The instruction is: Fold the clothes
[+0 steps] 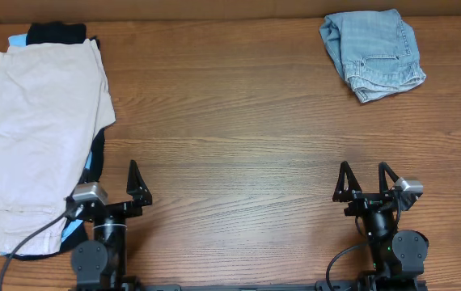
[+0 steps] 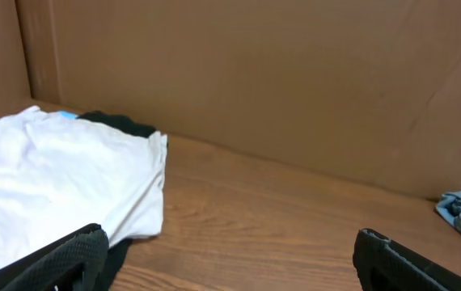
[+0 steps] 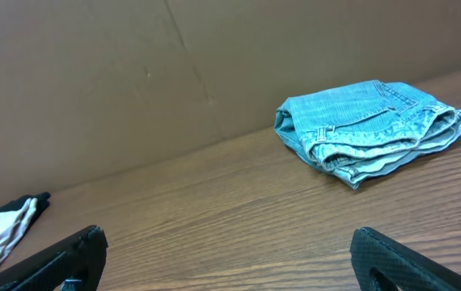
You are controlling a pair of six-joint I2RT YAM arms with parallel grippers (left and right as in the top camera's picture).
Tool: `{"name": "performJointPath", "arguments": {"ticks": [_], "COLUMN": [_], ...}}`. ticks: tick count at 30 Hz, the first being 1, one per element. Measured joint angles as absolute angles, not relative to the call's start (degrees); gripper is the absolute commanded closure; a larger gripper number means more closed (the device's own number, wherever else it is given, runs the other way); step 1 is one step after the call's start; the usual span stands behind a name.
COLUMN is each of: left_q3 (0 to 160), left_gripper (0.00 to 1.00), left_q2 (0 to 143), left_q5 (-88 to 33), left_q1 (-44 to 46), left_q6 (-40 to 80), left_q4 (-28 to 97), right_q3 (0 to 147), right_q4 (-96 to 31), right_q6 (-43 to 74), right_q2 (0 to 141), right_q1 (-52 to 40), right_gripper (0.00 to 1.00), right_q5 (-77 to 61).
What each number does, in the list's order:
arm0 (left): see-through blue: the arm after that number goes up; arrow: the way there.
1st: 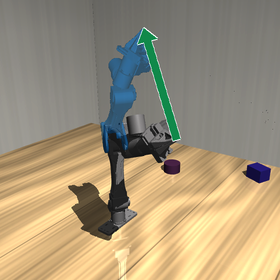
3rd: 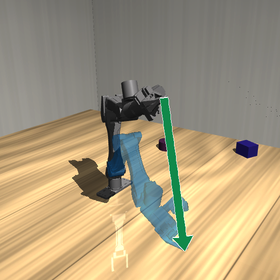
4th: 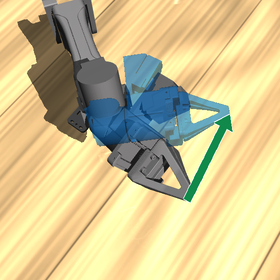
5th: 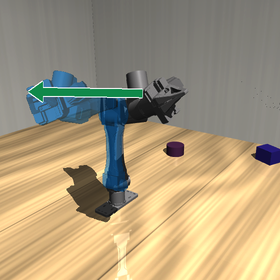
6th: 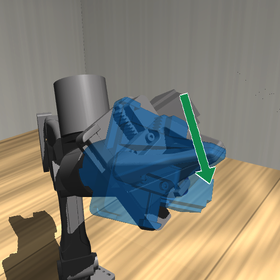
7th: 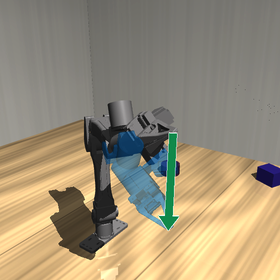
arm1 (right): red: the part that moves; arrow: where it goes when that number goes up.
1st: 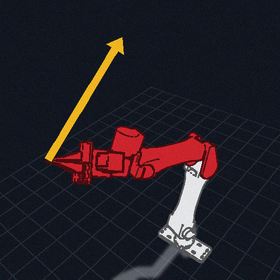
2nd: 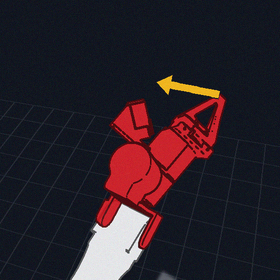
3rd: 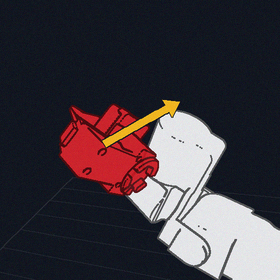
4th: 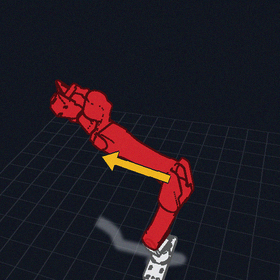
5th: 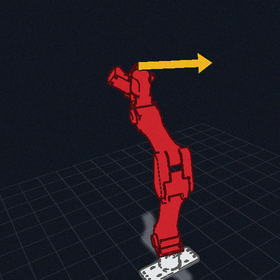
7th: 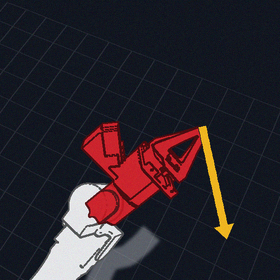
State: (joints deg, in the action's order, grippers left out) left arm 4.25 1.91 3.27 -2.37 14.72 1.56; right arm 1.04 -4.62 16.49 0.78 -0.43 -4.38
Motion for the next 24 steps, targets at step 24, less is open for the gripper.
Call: {"name": "performJointPath", "arguments": {"ticks": [24], "left_q3": [0.54], "left_gripper": [0.0], "left_q2": [0.97], "left_q5": [3.44], "left_q1": [-2.35], "left_q6": [13.13], "left_q4": [4.29], "right_q3": [1.04], "right_q4": [-4.62], "right_q6": [16.49], "right_q2": [0.78], "right_q1": [-0.43], "right_gripper": [0.0], "right_q5": [-4.4]}}
